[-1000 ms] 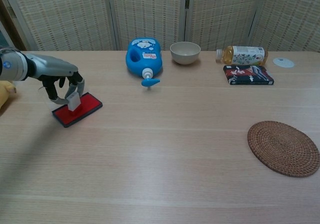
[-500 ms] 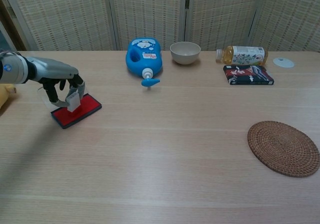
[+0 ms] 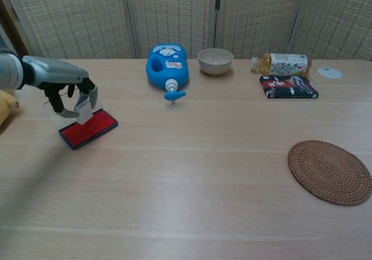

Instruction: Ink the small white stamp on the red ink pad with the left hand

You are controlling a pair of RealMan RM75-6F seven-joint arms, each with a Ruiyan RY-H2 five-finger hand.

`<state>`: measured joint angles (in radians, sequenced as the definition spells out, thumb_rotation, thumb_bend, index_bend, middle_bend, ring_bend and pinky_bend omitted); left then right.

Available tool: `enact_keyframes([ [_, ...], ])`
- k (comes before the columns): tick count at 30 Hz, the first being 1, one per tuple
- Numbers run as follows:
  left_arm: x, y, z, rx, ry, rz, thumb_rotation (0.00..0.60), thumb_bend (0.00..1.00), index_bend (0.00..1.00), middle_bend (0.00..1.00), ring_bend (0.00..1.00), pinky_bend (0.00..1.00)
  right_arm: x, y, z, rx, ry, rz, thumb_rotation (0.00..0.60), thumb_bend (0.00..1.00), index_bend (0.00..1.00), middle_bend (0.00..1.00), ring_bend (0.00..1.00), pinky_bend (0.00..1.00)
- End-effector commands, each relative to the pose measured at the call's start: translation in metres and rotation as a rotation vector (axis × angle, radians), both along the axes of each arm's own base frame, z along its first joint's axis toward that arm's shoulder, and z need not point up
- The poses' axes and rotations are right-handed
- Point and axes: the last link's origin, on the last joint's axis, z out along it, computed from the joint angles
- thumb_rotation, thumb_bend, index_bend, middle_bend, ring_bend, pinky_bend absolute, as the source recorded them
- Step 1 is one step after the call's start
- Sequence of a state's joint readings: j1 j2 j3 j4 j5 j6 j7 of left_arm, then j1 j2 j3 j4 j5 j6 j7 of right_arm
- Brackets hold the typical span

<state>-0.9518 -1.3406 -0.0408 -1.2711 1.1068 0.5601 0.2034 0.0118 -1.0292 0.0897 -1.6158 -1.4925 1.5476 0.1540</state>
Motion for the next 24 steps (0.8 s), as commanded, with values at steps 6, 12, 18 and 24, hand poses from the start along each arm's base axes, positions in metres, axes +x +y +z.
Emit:
enact_keyframes([
  [6, 0.005, -0.028, 0.022, 0.058, -0.012, -0.010, 0.600, 0.35, 0.55, 0.51, 0.28, 0.35, 0.003, 0.003, -0.003, 0.027, 0.000, 0.020, 0.600, 0.20, 0.00, 0.00, 0.00, 0.00],
  [12, 0.004, -0.054, 0.029, 0.102, -0.019, 0.002, 0.600, 0.35, 0.55, 0.51, 0.28, 0.35, 0.006, 0.007, -0.006, 0.049, -0.002, 0.042, 0.600, 0.20, 0.00, 0.00, 0.00, 0.00],
  [18, 0.001, -0.076, 0.028, 0.125, -0.018, 0.016, 0.600, 0.35, 0.55, 0.51, 0.28, 0.35, 0.009, 0.011, -0.008, 0.070, 0.001, 0.065, 0.600, 0.20, 0.00, 0.00, 0.00, 0.00],
  [24, -0.008, -0.094, 0.022, 0.138, -0.019, 0.041, 0.600, 0.35, 0.55, 0.51, 0.28, 0.35, 0.012, 0.015, -0.011, 0.091, 0.004, 0.089, 0.600, 0.20, 0.00, 0.00, 0.00, 0.00],
])
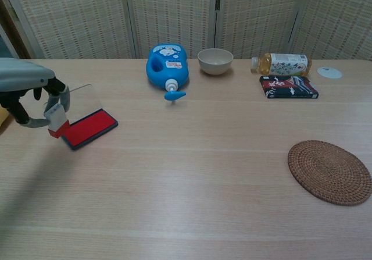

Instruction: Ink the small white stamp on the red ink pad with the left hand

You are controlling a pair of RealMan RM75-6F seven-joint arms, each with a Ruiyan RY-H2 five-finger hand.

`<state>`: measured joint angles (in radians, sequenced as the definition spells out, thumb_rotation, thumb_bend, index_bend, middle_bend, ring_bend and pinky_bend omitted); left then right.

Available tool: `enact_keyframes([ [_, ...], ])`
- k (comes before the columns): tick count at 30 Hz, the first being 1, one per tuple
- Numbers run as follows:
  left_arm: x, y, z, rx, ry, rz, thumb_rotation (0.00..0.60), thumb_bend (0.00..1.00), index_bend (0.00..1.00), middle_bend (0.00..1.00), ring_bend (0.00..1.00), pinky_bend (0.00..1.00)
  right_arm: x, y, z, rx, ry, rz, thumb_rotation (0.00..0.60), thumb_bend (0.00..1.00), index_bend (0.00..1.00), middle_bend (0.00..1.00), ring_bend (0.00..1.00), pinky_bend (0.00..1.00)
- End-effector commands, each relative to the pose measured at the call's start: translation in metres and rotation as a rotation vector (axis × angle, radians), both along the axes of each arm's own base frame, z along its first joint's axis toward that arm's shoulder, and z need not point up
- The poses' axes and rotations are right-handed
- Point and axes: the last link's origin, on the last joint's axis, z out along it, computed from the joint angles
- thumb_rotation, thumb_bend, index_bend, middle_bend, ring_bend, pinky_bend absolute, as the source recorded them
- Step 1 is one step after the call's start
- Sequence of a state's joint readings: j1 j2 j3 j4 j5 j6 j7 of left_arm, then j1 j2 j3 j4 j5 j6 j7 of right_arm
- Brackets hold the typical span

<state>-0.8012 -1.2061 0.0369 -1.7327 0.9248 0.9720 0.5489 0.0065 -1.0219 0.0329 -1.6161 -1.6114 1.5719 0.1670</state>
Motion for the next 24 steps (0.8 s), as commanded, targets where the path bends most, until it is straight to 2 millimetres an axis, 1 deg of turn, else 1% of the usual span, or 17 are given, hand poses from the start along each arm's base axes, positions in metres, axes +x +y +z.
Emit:
enact_keyframes([
  [1, -0.006, -0.010, -0.005, 0.001, -0.001, 0.016, 0.600, 0.35, 0.55, 0.51, 0.28, 0.35, 0.001, 0.002, -0.001, 0.009, 0.003, 0.011, 0.600, 0.20, 0.00, 0.00, 0.00, 0.00],
  [6, -0.015, -0.018, -0.014, 0.002, -0.006, 0.030, 0.600, 0.35, 0.55, 0.51, 0.28, 0.35, 0.004, 0.007, -0.004, 0.022, 0.011, 0.030, 0.600, 0.20, 0.00, 0.00, 0.00, 0.00],
  [11, -0.025, -0.020, -0.022, -0.005, -0.018, 0.047, 0.600, 0.35, 0.55, 0.51, 0.28, 0.35, 0.005, 0.008, -0.006, 0.026, 0.016, 0.036, 0.600, 0.20, 0.00, 0.00, 0.00, 0.00],
  [24, -0.033, -0.016, -0.026, -0.002, -0.044, 0.039, 0.600, 0.35, 0.55, 0.51, 0.29, 0.35, 0.006, 0.009, -0.008, 0.029, 0.025, 0.043, 0.600, 0.20, 0.00, 0.00, 0.00, 0.00],
])
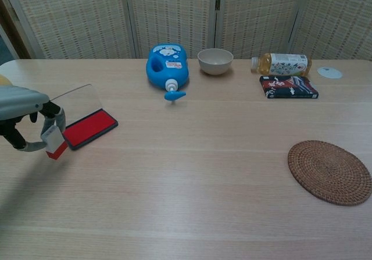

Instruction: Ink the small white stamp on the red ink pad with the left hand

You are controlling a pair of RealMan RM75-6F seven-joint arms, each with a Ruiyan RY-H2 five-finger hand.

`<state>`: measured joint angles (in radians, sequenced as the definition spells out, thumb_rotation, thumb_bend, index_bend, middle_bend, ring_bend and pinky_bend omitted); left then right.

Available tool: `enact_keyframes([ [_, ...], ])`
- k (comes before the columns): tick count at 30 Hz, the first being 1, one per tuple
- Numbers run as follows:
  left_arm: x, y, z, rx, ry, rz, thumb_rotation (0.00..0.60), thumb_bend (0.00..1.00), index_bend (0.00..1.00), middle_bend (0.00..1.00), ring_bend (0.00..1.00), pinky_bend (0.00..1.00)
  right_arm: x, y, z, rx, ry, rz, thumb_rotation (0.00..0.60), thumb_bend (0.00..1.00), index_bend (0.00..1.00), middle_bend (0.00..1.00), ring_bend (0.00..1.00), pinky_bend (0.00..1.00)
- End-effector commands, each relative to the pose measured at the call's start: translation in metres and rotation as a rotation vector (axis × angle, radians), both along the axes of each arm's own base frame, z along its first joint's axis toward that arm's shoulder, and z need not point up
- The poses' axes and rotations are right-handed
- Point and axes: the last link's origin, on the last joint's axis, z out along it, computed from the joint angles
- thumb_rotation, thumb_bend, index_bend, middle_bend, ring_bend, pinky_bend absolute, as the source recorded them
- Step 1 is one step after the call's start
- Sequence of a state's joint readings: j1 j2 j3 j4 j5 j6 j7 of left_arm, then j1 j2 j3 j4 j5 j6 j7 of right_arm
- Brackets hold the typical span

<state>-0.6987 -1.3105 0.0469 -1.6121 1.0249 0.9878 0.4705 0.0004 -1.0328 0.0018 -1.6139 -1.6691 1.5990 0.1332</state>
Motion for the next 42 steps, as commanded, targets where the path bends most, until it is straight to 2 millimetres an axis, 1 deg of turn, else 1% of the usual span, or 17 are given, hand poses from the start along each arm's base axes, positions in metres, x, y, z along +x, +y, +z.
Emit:
enact_keyframes([
  [1, -0.003, 0.000, -0.001, 0.000, -0.004, 0.001, 0.600, 0.35, 0.55, 0.51, 0.29, 0.35, 0.000, 0.001, -0.001, 0.001, 0.001, 0.002, 0.600, 0.20, 0.00, 0.00, 0.00, 0.00],
  [11, -0.017, -0.004, -0.009, -0.017, -0.028, 0.025, 0.600, 0.35, 0.55, 0.51, 0.28, 0.35, 0.002, 0.002, -0.004, 0.009, 0.012, 0.008, 0.600, 0.20, 0.00, 0.00, 0.00, 0.00],
  [36, -0.035, -0.005, -0.018, -0.013, -0.062, 0.039, 0.600, 0.35, 0.52, 0.51, 0.28, 0.35, 0.003, 0.003, -0.006, 0.009, 0.019, 0.014, 0.600, 0.20, 0.00, 0.00, 0.00, 0.00],
  [38, -0.036, -0.005, -0.017, -0.017, -0.070, 0.042, 0.600, 0.35, 0.49, 0.50, 0.27, 0.35, 0.003, 0.003, -0.006, 0.009, 0.020, 0.012, 0.600, 0.20, 0.00, 0.00, 0.00, 0.00],
  [39, -0.036, -0.006, -0.017, -0.019, -0.072, 0.045, 0.600, 0.35, 0.45, 0.47, 0.26, 0.35, 0.003, 0.003, -0.006, 0.008, 0.019, 0.012, 0.600, 0.20, 0.00, 0.00, 0.00, 0.00],
  [41, -0.037, -0.006, -0.016, -0.020, -0.074, 0.049, 0.600, 0.35, 0.34, 0.39, 0.22, 0.35, 0.003, 0.003, -0.005, 0.007, 0.020, 0.012, 0.600, 0.20, 0.00, 0.00, 0.00, 0.00],
  [42, -0.037, -0.006, -0.015, -0.018, -0.073, 0.053, 0.600, 0.34, 0.27, 0.33, 0.19, 0.35, 0.003, 0.003, -0.005, 0.006, 0.019, 0.013, 0.600, 0.20, 0.00, 0.00, 0.00, 0.00],
])
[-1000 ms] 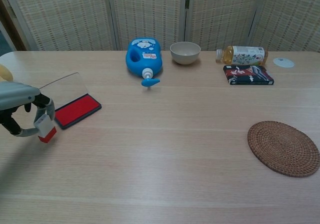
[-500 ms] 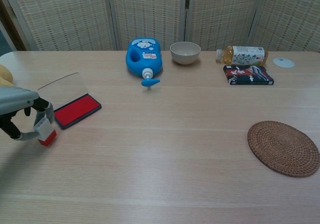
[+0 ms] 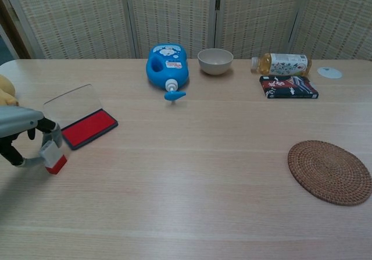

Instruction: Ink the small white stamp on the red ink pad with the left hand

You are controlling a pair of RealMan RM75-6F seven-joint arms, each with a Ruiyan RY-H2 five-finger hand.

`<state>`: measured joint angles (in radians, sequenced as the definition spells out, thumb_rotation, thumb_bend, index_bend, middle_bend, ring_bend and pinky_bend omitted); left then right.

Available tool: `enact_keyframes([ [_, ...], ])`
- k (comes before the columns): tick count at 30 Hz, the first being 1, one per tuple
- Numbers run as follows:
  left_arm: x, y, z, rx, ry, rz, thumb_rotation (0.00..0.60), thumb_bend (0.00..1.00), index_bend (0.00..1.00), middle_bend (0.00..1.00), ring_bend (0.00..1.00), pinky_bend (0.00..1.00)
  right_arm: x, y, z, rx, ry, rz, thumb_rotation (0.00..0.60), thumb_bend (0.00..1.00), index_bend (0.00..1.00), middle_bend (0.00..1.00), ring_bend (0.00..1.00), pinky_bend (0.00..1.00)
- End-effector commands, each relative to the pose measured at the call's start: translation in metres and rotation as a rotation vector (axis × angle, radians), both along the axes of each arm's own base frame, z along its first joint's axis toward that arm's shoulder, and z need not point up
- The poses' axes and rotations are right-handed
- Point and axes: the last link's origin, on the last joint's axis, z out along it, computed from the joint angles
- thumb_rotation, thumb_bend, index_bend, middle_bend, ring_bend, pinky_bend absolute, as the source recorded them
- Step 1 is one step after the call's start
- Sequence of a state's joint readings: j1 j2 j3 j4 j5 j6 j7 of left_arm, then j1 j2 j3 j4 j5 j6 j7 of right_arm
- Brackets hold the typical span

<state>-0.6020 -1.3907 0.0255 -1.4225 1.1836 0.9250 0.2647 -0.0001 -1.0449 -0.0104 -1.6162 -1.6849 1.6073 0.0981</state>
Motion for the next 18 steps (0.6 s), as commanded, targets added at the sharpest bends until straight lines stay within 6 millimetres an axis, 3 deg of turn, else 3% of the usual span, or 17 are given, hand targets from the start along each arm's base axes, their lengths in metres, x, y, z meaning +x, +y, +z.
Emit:
enact_keyframes([
  [1, 0.000, 0.000, 0.002, 0.002, 0.002, 0.007, 0.600, 0.34, 0.20, 0.28, 0.15, 0.35, 0.000, 0.000, 0.000, -0.001, -0.001, 0.001, 0.600, 0.20, 0.00, 0.00, 0.00, 0.00],
  [6, 0.002, -0.002, 0.005, 0.008, 0.001, 0.011, 0.600, 0.34, 0.03, 0.14, 0.05, 0.35, 0.000, 0.001, 0.002, -0.007, -0.003, 0.003, 0.600, 0.20, 0.00, 0.00, 0.00, 0.00],
  [13, 0.007, -0.006, 0.016, 0.040, 0.017, 0.001, 0.600, 0.34, 0.01, 0.12, 0.04, 0.35, 0.001, 0.002, 0.003, -0.014, -0.006, 0.008, 0.600, 0.20, 0.00, 0.00, 0.00, 0.00],
  [18, 0.019, -0.026, 0.054, 0.166, 0.036, -0.039, 0.600, 0.34, 0.02, 0.12, 0.04, 0.35, 0.001, 0.004, 0.005, -0.020, -0.009, 0.013, 0.600, 0.20, 0.00, 0.00, 0.00, 0.00],
])
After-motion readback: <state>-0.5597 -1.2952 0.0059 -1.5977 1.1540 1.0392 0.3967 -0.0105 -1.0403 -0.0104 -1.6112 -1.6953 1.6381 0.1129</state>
